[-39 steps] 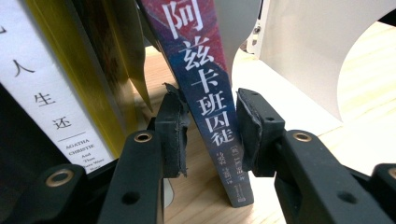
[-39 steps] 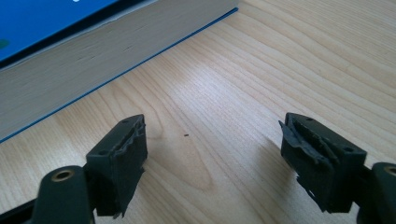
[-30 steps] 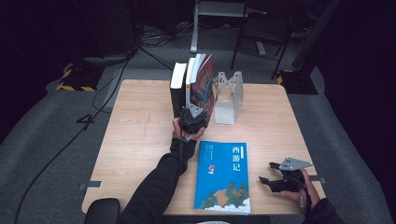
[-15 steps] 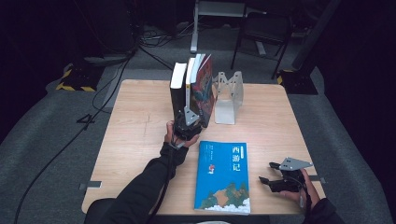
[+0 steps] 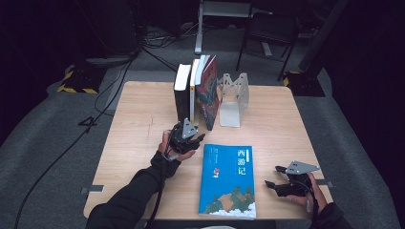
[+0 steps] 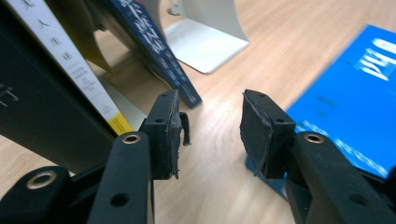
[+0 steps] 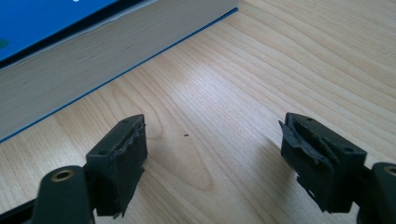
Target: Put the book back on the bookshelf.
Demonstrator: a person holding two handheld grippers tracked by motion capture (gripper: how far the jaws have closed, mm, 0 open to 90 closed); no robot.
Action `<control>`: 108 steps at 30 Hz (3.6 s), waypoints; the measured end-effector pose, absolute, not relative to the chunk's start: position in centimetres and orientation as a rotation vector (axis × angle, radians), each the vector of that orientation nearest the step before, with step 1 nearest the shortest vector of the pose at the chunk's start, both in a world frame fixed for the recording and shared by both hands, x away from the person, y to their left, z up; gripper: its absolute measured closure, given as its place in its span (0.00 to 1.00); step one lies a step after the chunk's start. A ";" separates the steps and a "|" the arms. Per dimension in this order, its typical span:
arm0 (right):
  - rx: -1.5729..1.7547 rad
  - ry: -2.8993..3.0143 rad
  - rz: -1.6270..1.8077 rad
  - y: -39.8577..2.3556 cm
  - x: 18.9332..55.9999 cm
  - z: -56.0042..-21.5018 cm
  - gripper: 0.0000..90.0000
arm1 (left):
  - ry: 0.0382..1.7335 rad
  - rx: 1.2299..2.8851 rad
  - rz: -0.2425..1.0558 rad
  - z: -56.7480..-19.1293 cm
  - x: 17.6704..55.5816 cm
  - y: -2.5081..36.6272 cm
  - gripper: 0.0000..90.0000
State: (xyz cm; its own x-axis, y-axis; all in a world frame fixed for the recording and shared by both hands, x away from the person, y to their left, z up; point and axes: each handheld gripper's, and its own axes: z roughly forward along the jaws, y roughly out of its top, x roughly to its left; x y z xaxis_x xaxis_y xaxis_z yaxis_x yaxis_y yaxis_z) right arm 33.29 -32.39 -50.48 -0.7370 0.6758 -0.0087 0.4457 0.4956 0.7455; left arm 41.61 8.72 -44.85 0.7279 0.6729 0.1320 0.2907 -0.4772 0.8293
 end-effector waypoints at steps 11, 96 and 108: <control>0.946 2.443 1.088 -32.4 33.3 -50.5 0.25 | 0.613 2.190 0.504 -45.5 39.8 9.4 0.58; 0.617 2.638 1.049 -27.6 31.3 -49.3 0.22 | 0.329 2.368 0.113 -50.4 30.8 10.8 0.17; 0.628 2.590 1.070 -27.1 31.5 -49.1 0.26 | 0.396 2.360 0.151 -50.3 31.5 10.8 0.19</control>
